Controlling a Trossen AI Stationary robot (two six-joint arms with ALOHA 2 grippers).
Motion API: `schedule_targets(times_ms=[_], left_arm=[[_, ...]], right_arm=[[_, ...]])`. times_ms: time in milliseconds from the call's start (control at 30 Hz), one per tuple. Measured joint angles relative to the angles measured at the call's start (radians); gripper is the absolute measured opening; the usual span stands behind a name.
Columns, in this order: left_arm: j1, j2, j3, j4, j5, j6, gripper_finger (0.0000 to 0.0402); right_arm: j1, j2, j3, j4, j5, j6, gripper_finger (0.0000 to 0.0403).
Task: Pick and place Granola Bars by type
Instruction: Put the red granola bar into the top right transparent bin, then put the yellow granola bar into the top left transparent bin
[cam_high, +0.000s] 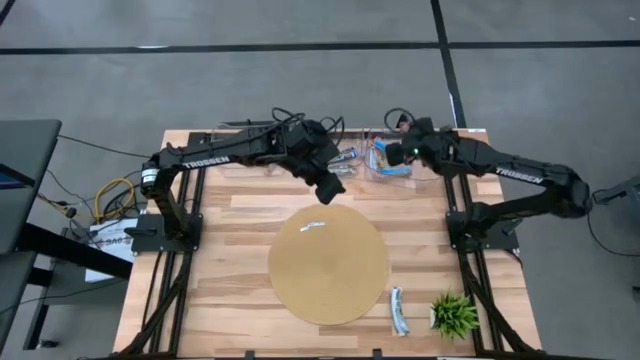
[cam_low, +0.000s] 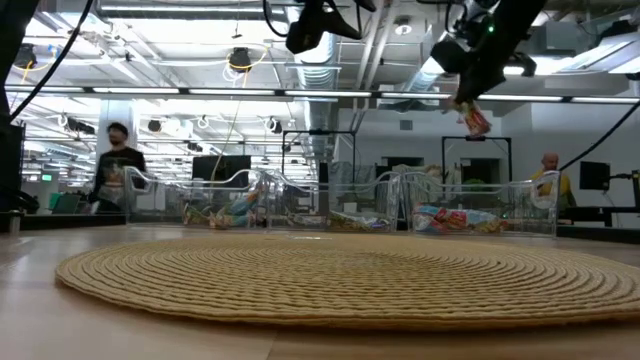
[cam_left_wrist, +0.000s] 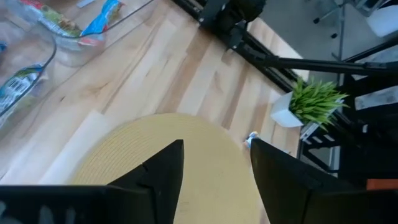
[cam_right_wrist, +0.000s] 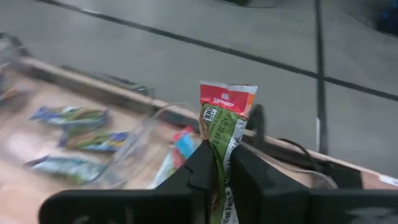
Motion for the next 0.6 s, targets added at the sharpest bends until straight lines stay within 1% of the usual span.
schedule_targets(times_ms=[67,167,233,300,467,533,600], left_arm=[[-0.003,0.000,0.000,-0.007,-0.006,0.000,0.0180],[-0.009,0.000,0.000,-0.007,-0.008,0.009,0.0180],[-0.013,0.000,0.000,-0.007,-0.013,0.014,0.0180],[-0.018,0.000,0.000,-0.007,-0.019,0.014,0.0180],[-0.028,0.000,0.000,-0.007,-0.022,0.026,0.0180],[-0.034,0.000,0.000,-0.007,-0.022,0.040,0.0180],[-0.040,0.000,0.000,-0.007,-0.023,0.062,0.0180]], right_arm=[[-0.042,0.000,0.000,-0.003,-0.023,0.000,0.0045],[-0.095,0.000,0.000,-0.003,-0.113,-0.006,0.0072],[-0.123,0.000,0.000,-0.004,-0.171,-0.034,0.0094],[-0.142,0.000,0.000,-0.006,-0.197,-0.051,0.0119],[-0.148,0.000,0.000,-0.014,-0.207,-0.055,0.0184],[-0.135,-0.001,0.000,-0.023,-0.247,-0.061,0.0205],[-0.111,-0.005,0.000,-0.038,-0.328,-0.061,0.0221]])
